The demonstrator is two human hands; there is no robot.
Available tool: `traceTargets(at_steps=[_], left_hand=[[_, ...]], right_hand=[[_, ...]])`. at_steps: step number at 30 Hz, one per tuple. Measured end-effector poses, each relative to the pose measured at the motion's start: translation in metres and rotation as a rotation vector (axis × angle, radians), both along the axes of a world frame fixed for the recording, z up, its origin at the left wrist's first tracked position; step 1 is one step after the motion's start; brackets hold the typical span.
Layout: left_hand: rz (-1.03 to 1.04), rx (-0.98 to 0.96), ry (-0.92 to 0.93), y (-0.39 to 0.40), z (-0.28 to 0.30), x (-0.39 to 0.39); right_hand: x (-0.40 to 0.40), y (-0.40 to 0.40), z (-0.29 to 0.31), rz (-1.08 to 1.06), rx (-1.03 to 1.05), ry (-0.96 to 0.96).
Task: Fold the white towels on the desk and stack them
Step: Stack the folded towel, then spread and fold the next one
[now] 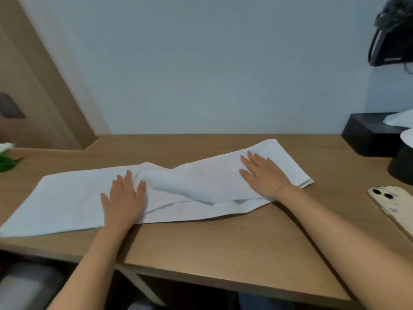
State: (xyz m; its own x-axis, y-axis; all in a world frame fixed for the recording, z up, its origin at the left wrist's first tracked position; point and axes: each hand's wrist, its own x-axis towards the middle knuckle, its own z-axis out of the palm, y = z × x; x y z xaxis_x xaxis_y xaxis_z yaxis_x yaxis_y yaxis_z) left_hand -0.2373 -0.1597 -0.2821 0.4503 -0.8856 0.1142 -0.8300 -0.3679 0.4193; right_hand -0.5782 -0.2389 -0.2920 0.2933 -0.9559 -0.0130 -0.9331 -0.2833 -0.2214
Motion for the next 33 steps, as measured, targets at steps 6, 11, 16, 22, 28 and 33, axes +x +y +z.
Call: traceTargets(at_steps=[6,11,16,22,28,33], left_hand=[[0.002,0.027,-0.072,-0.005,-0.015,0.015],[0.007,0.086,-0.102,-0.008,-0.013,0.014],[-0.037,0.125,-0.114,-0.003,-0.003,0.009],[-0.652,-0.22,0.048,0.041,0.008,0.001],[-0.789,-0.236,-0.132,0.042,0.011,-0.011],[-0.789,-0.307,-0.189,0.039,0.014,-0.011]], right_hand=[[-0.017,-0.003,-0.003,-0.117,0.014,0.103],[-0.031,-0.002,-0.003,-0.276,0.029,0.119],[-0.029,0.009,0.0,-0.332,0.037,0.107],[-0.011,0.042,0.021,0.074,-0.306,-0.046],[0.028,0.061,0.032,0.517,-0.396,0.117],[0.032,0.063,0.035,0.554,-0.516,0.221]])
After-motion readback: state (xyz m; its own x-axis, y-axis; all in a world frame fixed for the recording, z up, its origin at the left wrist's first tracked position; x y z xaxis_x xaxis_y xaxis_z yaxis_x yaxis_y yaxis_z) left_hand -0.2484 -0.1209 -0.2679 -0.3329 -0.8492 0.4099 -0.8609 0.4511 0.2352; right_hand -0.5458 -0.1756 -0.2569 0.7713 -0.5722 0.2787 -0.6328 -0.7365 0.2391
